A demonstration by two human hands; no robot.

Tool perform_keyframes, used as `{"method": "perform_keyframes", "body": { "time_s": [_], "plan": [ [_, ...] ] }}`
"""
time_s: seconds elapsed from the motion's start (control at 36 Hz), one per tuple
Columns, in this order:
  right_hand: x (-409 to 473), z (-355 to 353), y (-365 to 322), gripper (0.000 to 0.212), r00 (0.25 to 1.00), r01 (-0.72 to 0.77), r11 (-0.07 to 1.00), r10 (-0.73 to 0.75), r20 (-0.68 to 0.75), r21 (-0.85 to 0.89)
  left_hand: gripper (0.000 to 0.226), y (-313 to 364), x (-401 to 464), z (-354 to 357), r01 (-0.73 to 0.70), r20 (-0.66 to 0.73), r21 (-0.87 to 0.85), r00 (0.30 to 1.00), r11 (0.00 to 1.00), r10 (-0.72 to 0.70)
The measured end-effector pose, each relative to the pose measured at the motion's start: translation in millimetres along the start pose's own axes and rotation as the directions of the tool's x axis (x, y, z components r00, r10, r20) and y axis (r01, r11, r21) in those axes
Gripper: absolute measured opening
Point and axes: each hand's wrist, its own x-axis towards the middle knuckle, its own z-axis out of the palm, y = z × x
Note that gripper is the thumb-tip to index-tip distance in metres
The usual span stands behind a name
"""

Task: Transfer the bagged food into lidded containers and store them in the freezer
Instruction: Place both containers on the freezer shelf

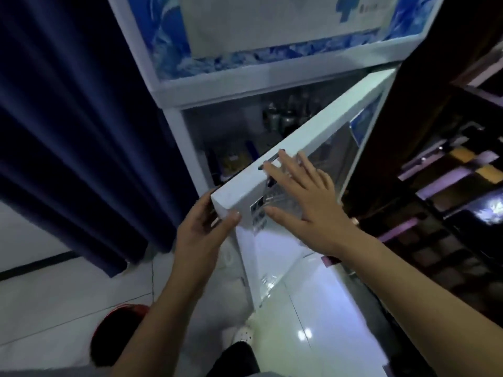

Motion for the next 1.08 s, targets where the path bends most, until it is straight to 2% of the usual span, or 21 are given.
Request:
{"method": "perform_keyframes", "body": {
  "time_s": [0.08, 0.17, 0.25, 0.31, 0.39, 0.47, 0.61, 0.69, 0.94, 1.08],
  "plan": [
    [31.2, 29.3, 1.0, 0.072, 0.999, 0.031, 0.997, -0.033, -0.036, -0.069, 0.049, -5.0, 26.6, -11.7, -0.011, -0.121, -0.052, 0.993, 0.999, 0.005],
    [60.9, 54.4, 4.2, 0.076, 0.997, 0.031, 0.990, -0.041, -0.068, -0.137, 0.046, -10.3, 52.9, -18.2, -0.027, -0.165, 0.009, 0.986, 1.000, 0.028],
    [88.9, 73.1, 9.6, 0.076, 0.996, 0.028, 0.982, -0.043, -0.082, -0.185, 0.072, -20.8, 72.7, -15.3, -0.054, -0.159, 0.086, 0.985, 0.995, 0.067],
    [106.0, 83.7, 14.8, 0.076, 0.995, 0.023, 0.975, -0.043, -0.087, -0.219, 0.091, -31.3, 81.6, -11.3, -0.091, -0.139, 0.221, 0.982, 0.971, 0.124],
    [128.3, 98.3, 27.7, 0.075, 0.997, -0.004, 0.958, -0.018, -0.073, -0.287, 0.103, -53.0, 100.3, -17.0, -0.169, -0.071, 0.519, 0.968, 0.838, 0.239],
    [145.7, 110.6, 47.2, 0.074, 0.998, -0.067, 0.933, 0.057, -0.040, -0.352, 0.103, -73.0, 129.2, -33.2, -0.224, 0.005, 0.690, 0.952, 0.688, 0.305],
    [169.6, 120.8, 77.8, 0.075, 0.989, -0.136, 0.890, 0.150, -0.004, -0.434, 0.107, -98.1, 174.1, -58.0, -0.135, 0.056, 0.917, 0.976, 0.376, 0.212],
    [172.4, 125.6, 83.9, 0.077, 0.990, -0.128, 0.876, 0.140, -0.009, -0.465, 0.110, -108.2, 186.4, -66.8, -0.153, 0.095, 0.949, 0.973, 0.277, 0.212],
    [173.6, 123.5, 83.1, 0.084, 0.990, -0.117, 0.883, 0.138, 0.013, -0.455, 0.107, -102.9, 185.0, -60.4, -0.090, 0.056, 0.961, 0.989, 0.263, 0.134],
    [166.1, 119.4, 90.1, 0.082, 0.989, -0.075, 0.916, 0.118, 0.088, -0.393, 0.100, -92.4, 170.3, -55.2, -0.089, 0.037, 0.950, 0.984, 0.298, 0.173]
  ]
}}
